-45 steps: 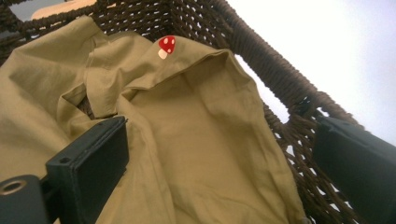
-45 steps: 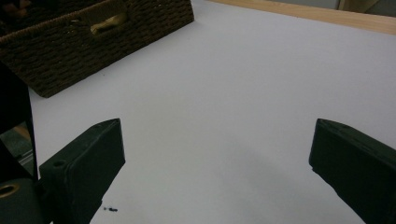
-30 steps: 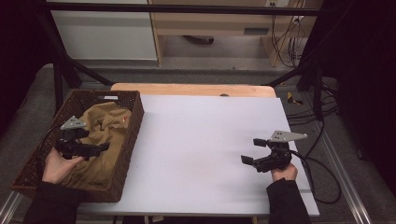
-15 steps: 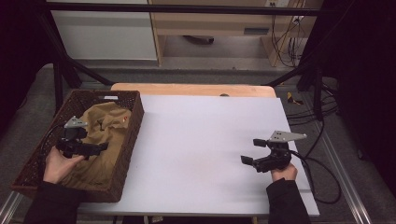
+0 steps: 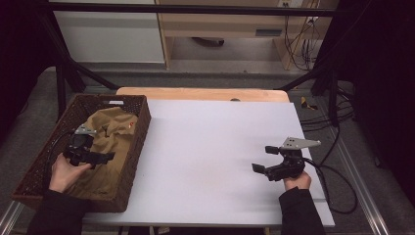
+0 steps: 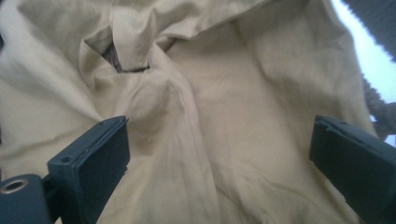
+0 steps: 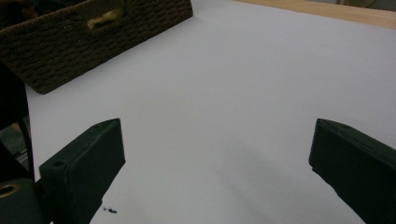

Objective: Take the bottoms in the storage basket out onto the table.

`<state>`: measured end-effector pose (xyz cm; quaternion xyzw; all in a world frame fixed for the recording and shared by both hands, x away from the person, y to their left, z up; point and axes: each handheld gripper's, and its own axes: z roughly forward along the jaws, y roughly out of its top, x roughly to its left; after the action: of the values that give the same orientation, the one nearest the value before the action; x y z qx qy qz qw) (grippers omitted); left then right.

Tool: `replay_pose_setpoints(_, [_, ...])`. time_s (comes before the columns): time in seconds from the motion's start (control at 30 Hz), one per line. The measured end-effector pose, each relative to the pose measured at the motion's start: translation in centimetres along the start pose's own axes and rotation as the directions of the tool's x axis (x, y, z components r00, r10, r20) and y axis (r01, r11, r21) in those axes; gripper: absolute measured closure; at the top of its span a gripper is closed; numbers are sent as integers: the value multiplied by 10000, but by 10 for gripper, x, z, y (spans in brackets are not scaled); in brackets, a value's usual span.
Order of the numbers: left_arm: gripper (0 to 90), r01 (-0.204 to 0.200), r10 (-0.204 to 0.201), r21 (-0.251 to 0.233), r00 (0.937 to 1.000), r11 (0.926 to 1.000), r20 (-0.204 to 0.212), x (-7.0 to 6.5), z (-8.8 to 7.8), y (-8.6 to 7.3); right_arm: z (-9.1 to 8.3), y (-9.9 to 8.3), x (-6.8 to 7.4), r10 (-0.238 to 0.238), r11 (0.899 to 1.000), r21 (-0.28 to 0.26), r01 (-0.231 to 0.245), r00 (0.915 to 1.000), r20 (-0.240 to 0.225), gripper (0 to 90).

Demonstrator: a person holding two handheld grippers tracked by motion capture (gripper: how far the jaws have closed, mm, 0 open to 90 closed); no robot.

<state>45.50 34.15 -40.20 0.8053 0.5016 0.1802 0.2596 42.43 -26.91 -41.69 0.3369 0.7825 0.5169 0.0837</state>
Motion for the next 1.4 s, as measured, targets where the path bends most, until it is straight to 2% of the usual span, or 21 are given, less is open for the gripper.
replay_pose_setpoints(0.23, [76, 61, -60, 403, 10000, 9992, -44, 1, 7, -2, -1, -1, -1, 34, 10000, 32, -34, 10000, 14, 41])
replay_pose_setpoints(0.43, [124, -127, 130, 629, 9999, 9979, -43, 0, 10, -3, -1, -1, -1, 28, 10000, 33, -28, 10000, 7, 42])
replay_pose_setpoints(0.57, [145, -184, 188, 848, 9998, 9962, -33, 1, 13, -4, 0, -1, 0, 37, 10000, 15, -37, 10000, 12, 42])
replay_pose_setpoints(0.67, [168, -84, 98, 1123, 9999, 9936, -119, 2, 15, -5, 1, -1, 0, 22, 10000, 60, -23, 10000, 11, 42])
replay_pose_setpoints(0.87, [230, -51, 54, 1439, 10000, 9896, -16, 4, 19, -7, 1, -1, 0, 8, 10000, 68, -8, 10000, 5, 42])
replay_pose_setpoints(1.03, [336, -76, 101, 1842, 9999, 9829, -128, 5, 21, -8, 0, -1, 0, 4, 10000, 50, -4, 10000, 11, 42])
replay_pose_setpoints(1.17, [375, -69, 150, 2048, 9992, 9788, -380, 6, 22, -8, 1, -1, 0, -8, 10000, 94, 8, 10000, 16, 42])
replay_pose_setpoints(1.27, [382, -251, 365, 2097, 9980, 9774, -506, 4, 23, -8, 1, -1, 0, 1, 10000, 79, -1, 10000, 10, 42])
replay_pose_setpoints(1.4, [441, -215, 420, 2581, 9964, 9659, -739, 5, 25, -9, 1, -1, -1, -6, 10000, 67, 6, 10000, 13, 42])
